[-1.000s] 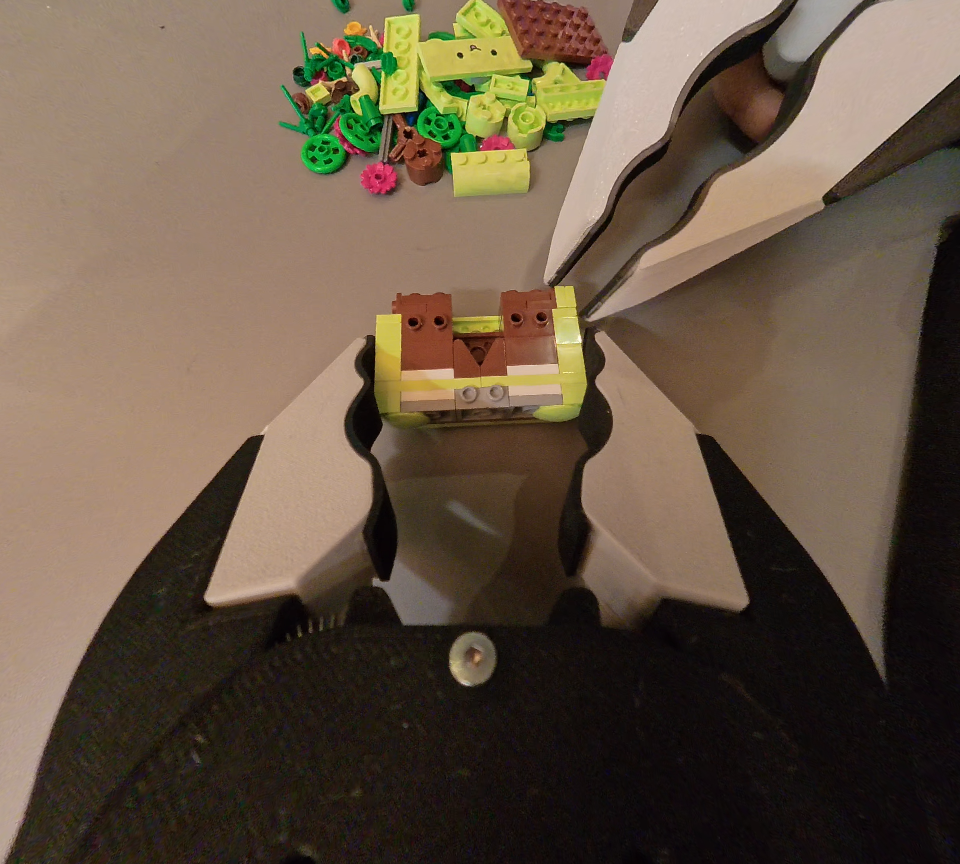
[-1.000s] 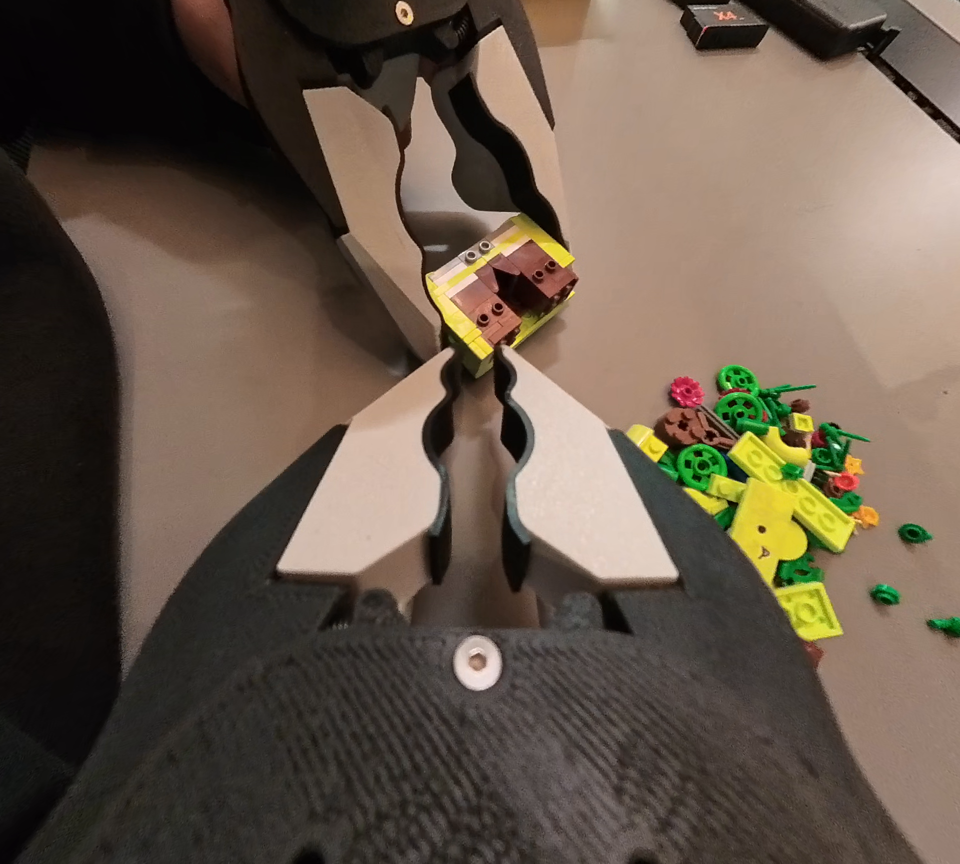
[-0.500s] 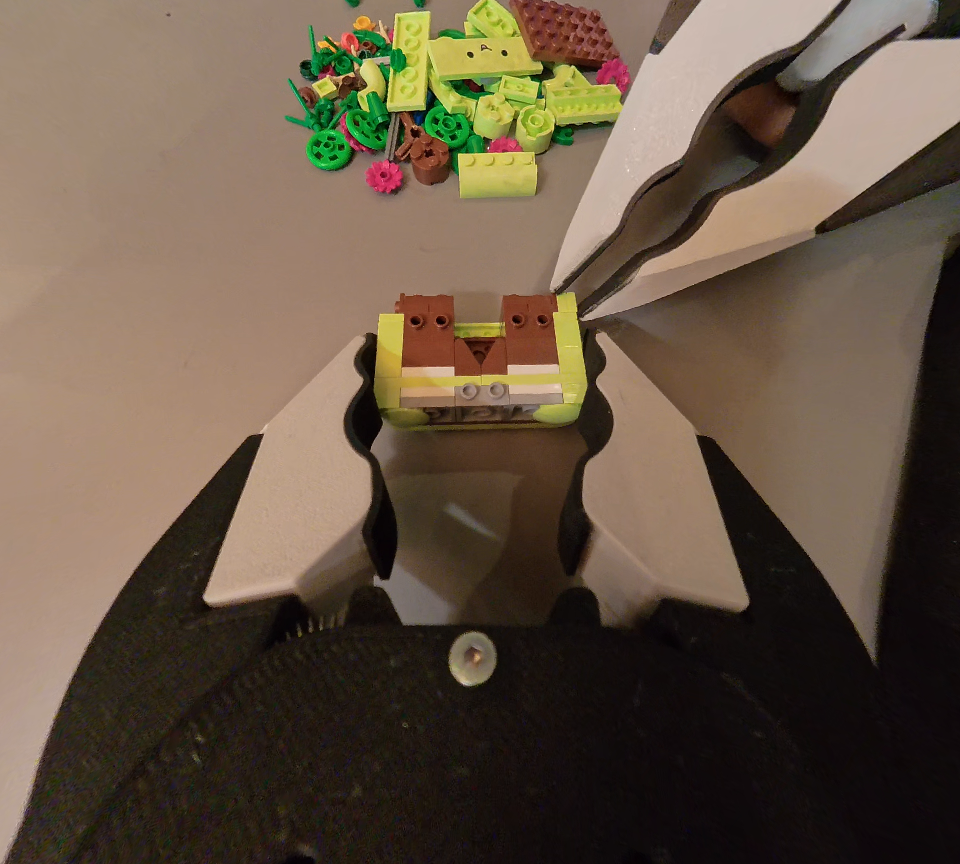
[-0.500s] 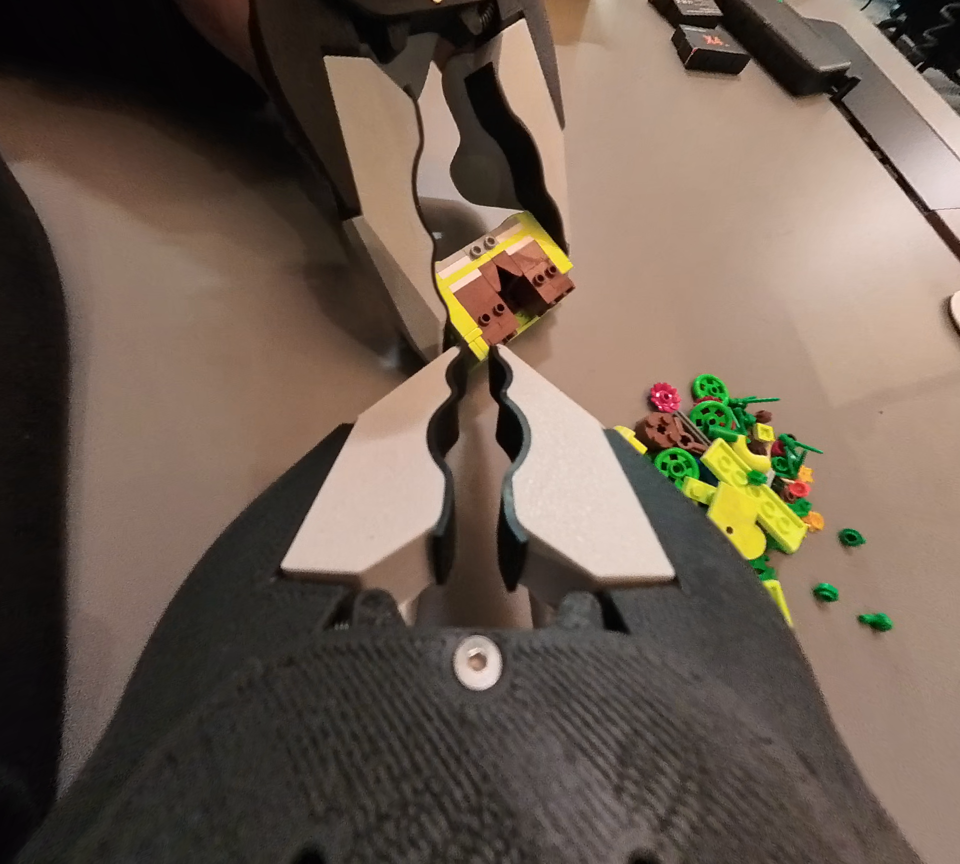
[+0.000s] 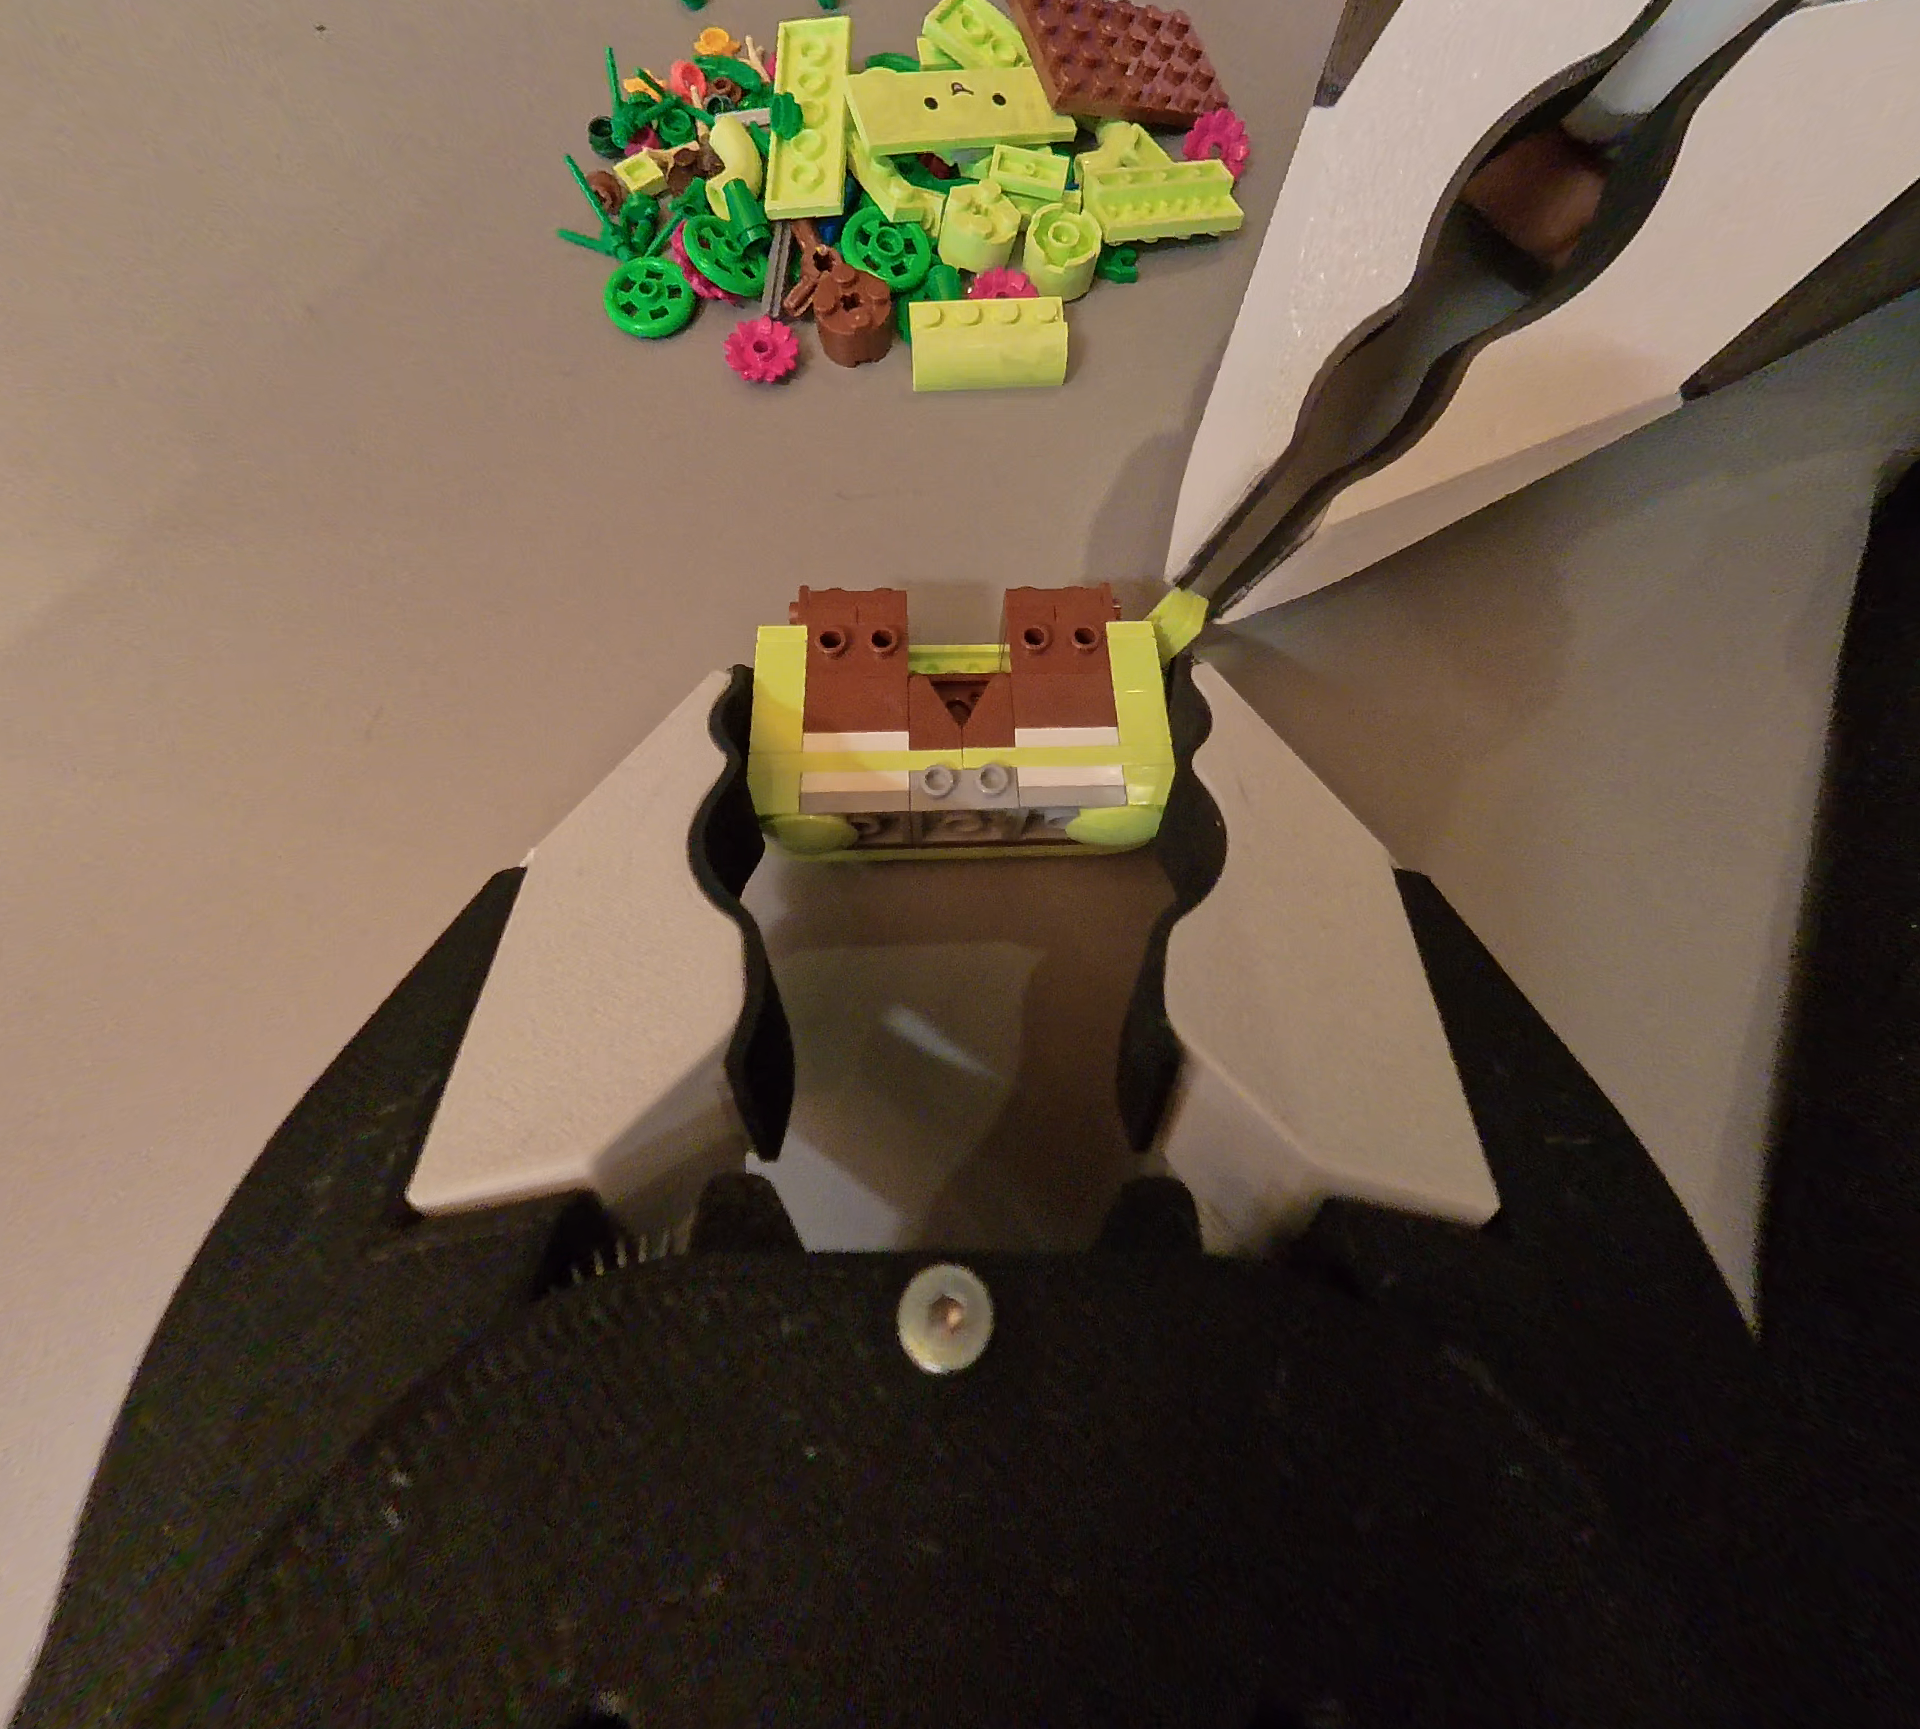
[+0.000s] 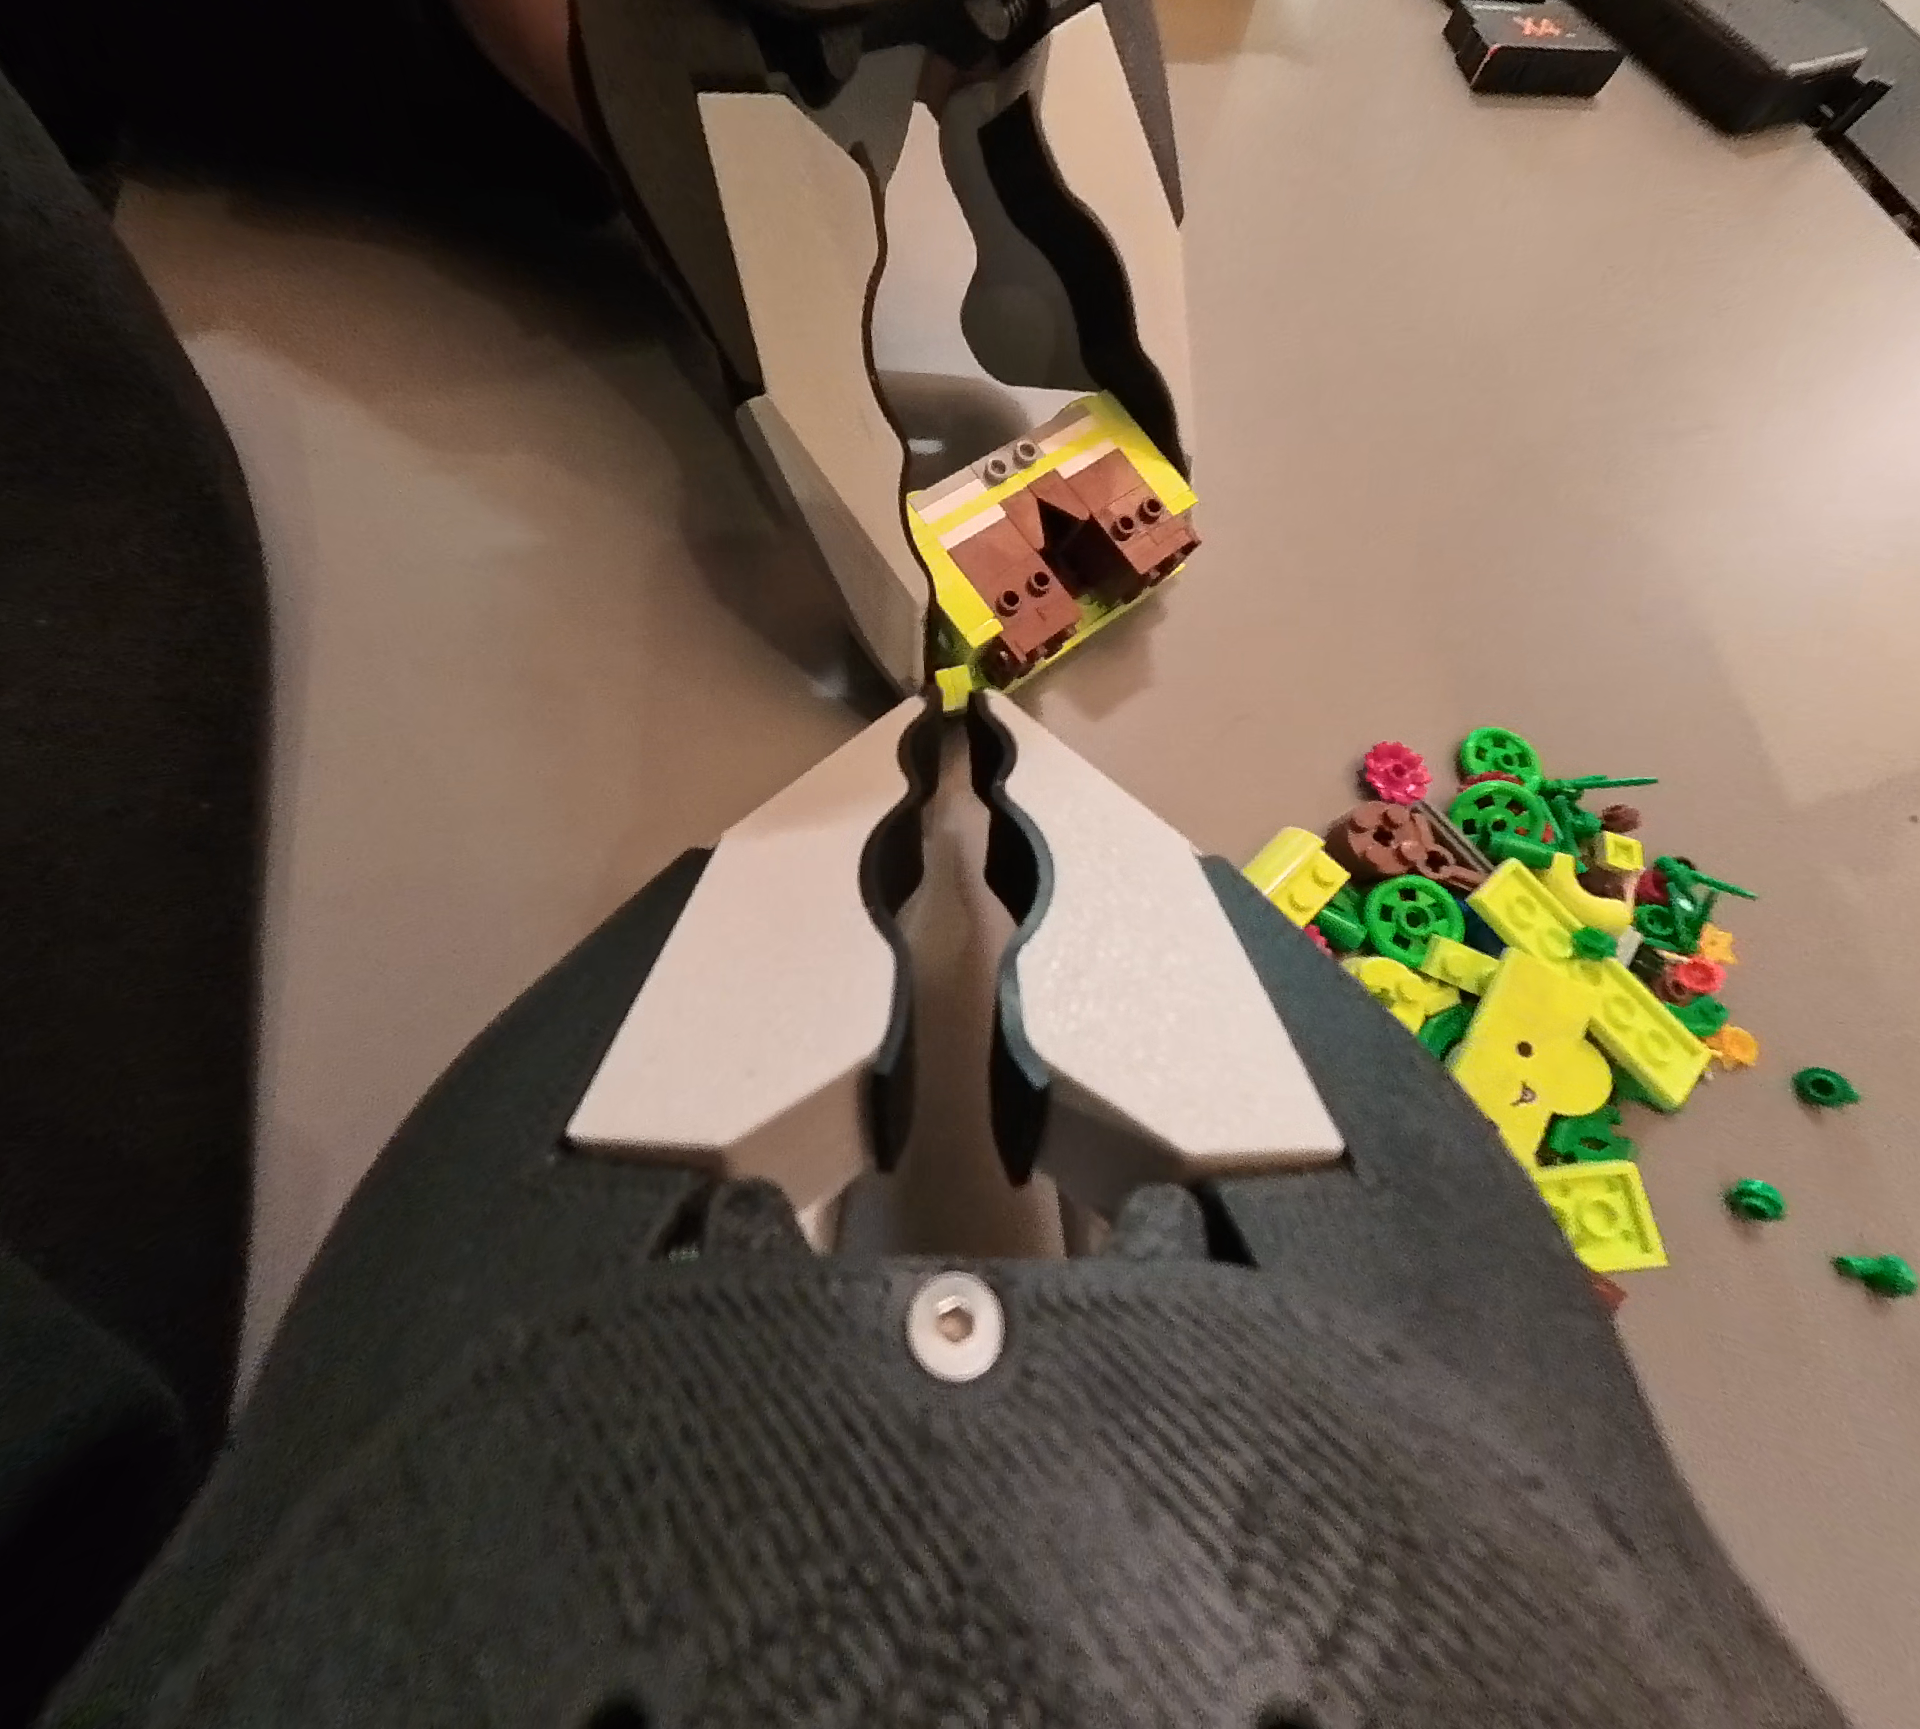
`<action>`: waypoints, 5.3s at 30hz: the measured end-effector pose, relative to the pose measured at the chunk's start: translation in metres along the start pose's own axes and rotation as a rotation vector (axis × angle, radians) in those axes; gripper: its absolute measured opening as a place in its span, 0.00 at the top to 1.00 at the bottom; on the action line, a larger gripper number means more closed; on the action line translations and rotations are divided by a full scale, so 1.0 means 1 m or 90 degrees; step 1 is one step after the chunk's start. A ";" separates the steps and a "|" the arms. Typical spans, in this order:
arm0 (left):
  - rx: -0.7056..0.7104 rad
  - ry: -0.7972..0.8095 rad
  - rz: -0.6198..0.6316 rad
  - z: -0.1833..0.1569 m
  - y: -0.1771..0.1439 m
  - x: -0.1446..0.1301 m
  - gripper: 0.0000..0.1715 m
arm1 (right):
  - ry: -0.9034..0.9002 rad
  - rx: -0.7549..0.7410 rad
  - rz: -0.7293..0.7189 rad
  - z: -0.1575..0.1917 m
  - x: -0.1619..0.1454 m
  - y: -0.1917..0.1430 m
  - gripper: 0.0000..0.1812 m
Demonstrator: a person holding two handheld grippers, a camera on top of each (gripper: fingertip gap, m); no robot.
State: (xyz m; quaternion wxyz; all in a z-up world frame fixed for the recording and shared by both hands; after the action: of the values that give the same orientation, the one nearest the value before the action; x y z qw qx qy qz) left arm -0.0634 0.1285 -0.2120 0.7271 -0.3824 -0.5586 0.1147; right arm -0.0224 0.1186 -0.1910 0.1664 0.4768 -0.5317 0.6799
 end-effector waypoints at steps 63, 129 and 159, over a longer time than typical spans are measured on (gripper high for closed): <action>-0.662 -0.306 -0.091 -0.096 -0.065 0.063 0.97 | -0.189 0.099 -0.286 0.054 0.041 -0.060 0.83; -0.692 -0.429 -0.168 -0.086 -0.065 0.084 0.97 | -0.231 0.001 -0.267 0.044 0.044 -0.076 0.93; -0.411 -0.377 -0.239 -0.016 -0.070 0.093 0.97 | 0.027 -0.174 -0.112 -0.039 -0.019 -0.085 0.93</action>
State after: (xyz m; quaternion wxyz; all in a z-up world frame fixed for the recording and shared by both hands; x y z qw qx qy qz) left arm -0.0350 0.1292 -0.0984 0.3889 -0.4321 -0.8082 -0.0936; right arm 0.0309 0.1903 -0.1584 0.2997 0.4803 -0.5715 0.5940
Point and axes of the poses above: each gripper's, where its closed fingertips meet, y out along the fingers, x out of its top, z = x × y across the jaws, the point moved 1 cm from there along -y, back along the fingers, and after that the axes turned 10 degrees about x, right-handed, at the moved point
